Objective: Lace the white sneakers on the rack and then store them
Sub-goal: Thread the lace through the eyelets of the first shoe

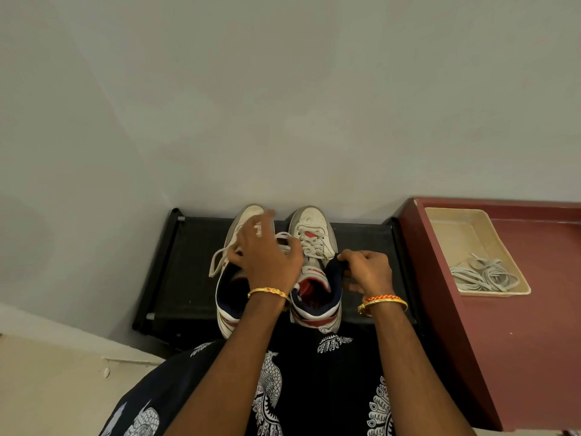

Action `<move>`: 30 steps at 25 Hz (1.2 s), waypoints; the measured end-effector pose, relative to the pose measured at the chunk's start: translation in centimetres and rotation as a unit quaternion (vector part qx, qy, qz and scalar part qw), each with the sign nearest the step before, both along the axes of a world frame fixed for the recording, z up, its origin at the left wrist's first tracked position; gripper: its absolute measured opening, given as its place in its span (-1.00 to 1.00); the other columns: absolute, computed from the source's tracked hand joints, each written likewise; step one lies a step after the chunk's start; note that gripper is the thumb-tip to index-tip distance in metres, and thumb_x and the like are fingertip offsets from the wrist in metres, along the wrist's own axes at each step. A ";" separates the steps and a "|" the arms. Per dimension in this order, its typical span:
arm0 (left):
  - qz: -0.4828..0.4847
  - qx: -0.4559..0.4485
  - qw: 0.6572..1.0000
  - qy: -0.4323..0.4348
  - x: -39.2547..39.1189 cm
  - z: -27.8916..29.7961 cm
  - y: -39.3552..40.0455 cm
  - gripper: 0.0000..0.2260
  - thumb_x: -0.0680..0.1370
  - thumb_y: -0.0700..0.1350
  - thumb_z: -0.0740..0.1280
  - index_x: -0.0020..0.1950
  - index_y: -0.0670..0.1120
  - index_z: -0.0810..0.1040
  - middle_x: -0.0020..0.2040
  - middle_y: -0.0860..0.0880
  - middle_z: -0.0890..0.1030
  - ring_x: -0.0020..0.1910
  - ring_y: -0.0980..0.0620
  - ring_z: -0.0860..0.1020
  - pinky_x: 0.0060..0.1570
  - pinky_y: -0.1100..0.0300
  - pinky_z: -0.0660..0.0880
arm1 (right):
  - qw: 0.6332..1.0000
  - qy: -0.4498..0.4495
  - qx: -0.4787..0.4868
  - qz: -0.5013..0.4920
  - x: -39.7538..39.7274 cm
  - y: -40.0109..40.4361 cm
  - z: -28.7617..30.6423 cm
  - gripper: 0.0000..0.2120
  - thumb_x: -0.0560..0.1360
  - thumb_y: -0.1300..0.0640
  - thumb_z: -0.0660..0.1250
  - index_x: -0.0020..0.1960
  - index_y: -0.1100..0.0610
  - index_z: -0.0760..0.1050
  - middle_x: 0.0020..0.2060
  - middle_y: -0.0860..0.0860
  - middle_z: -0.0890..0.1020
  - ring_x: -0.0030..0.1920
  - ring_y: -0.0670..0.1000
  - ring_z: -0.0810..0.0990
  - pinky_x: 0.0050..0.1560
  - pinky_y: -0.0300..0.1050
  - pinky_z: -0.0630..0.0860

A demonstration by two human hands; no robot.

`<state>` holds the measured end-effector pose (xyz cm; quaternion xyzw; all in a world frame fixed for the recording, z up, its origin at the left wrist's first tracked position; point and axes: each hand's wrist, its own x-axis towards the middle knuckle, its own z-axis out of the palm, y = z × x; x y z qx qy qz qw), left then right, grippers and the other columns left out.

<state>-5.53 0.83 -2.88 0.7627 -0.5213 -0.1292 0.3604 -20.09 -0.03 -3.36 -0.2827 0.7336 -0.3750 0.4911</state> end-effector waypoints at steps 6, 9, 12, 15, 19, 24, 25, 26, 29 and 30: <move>-0.194 0.138 0.952 -0.193 -3.7 -2.3 0.3 -0.72 0.52 0.03 0.25 0.18 0.00 0.57 0.38 -0.06 0.33 0.42 -0.08 0.15 0.32 -0.13 0.04 | 1.000 0.017 0.001 -0.002 -0.1 -0.1 -0.3 -0.87 0.40 0.23 0.39 -0.32 0.19 0.52 -0.26 0.13 0.63 -0.18 0.07 0.64 -0.39 -0.14 0.56; -0.156 0.105 0.969 -0.157 -3.6 -2.6 0.1 -0.77 0.55 -0.02 0.26 0.14 -0.01 0.61 0.39 -0.06 0.34 0.40 -0.07 0.20 0.29 -0.10 0.04 | 1.000 0.016 0.003 0.006 0.0 -0.1 -0.3 -0.87 0.43 0.25 0.38 -0.30 0.20 0.52 -0.32 0.08 0.61 -0.26 0.00 0.62 -0.45 -0.19 0.52; -0.136 0.055 0.982 -0.118 -3.1 -2.3 0.3 -0.81 0.50 -0.02 0.31 -0.02 -0.06 0.65 0.40 -0.08 0.29 0.37 -0.07 0.25 0.26 -0.08 0.06 | 1.000 0.024 0.005 0.007 -0.1 -0.1 -0.2 -0.88 0.42 0.24 0.38 -0.29 0.20 0.53 -0.29 0.10 0.61 -0.22 0.04 0.63 -0.44 -0.19 0.52; -0.077 -0.050 0.996 0.010 -1.9 -1.3 0.2 -0.88 0.42 -0.07 0.34 -0.25 -0.10 0.58 0.29 -0.08 0.36 0.15 0.03 0.39 0.19 0.00 0.19 | 0.999 0.034 0.004 0.004 -0.2 0.0 -0.2 -0.84 0.43 0.24 0.37 -0.32 0.20 0.52 -0.31 0.10 0.60 -0.24 0.04 0.62 -0.43 -0.18 0.54; 0.102 -0.134 0.976 0.141 1.6 -0.3 0.0 -0.87 0.47 -0.13 0.32 -0.03 -0.15 0.54 0.20 -0.11 0.38 0.04 0.05 0.42 0.18 -0.01 0.34 | 0.996 0.083 -0.031 0.018 0.0 0.2 -0.4 -0.85 0.41 0.21 0.37 -0.34 0.16 0.53 -0.33 0.08 0.61 -0.18 0.11 0.64 -0.23 -0.04 0.63; 0.055 0.030 0.997 0.055 2.4 -0.1 1.6 -0.35 0.41 -0.02 0.41 0.41 -0.13 0.23 0.39 -0.15 0.23 0.38 -0.15 0.24 0.32 -0.15 0.18 | 0.927 0.277 -0.195 0.163 1.8 0.5 -0.8 -0.70 0.41 0.36 0.27 0.12 0.19 0.53 0.08 0.10 0.52 0.13 0.07 0.47 0.05 -0.09 0.48; -0.019 0.036 0.999 -0.005 1.5 -0.1 2.1 -0.38 0.40 -0.01 0.39 0.39 -0.11 0.26 0.36 -0.12 0.27 0.37 -0.13 0.24 0.33 -0.12 0.20 | 0.902 0.315 -0.212 0.207 2.2 0.5 -0.9 -0.66 0.41 0.37 0.26 0.16 0.19 0.53 0.16 0.11 0.48 0.20 0.09 0.41 0.12 -0.05 0.46; -0.086 0.045 0.994 -0.051 0.6 -0.4 2.6 -0.43 0.40 0.00 0.37 0.37 -0.08 0.28 0.32 -0.09 0.31 0.35 -0.10 0.26 0.31 -0.07 0.24 | 0.878 0.350 -0.209 0.253 2.5 0.5 -1.1 -0.63 0.42 0.36 0.26 0.19 0.17 0.53 0.22 0.12 0.45 0.25 0.11 0.36 0.19 0.00 0.42; -0.134 0.082 0.988 -0.010 -0.9 -1.3 3.0 -0.54 0.42 -0.07 0.36 0.25 -0.11 0.30 0.23 -0.08 0.34 0.19 -0.08 0.42 0.09 0.11 0.44 | 0.832 0.406 -0.172 0.337 2.8 0.5 -1.7 -0.63 0.47 0.27 0.26 0.26 0.08 0.50 0.36 0.09 0.34 0.38 0.12 0.22 0.30 0.09 0.31; -0.114 0.090 0.989 0.022 -0.9 -1.4 2.9 -0.57 0.43 -0.11 0.38 0.21 -0.14 0.29 0.22 -0.10 0.33 0.13 -0.09 0.45 -0.01 0.15 0.47 | 0.829 0.412 -0.166 0.339 2.7 0.5 -1.8 -0.64 0.48 0.25 0.27 0.26 0.06 0.49 0.37 0.07 0.33 0.39 0.12 0.20 0.31 0.09 0.29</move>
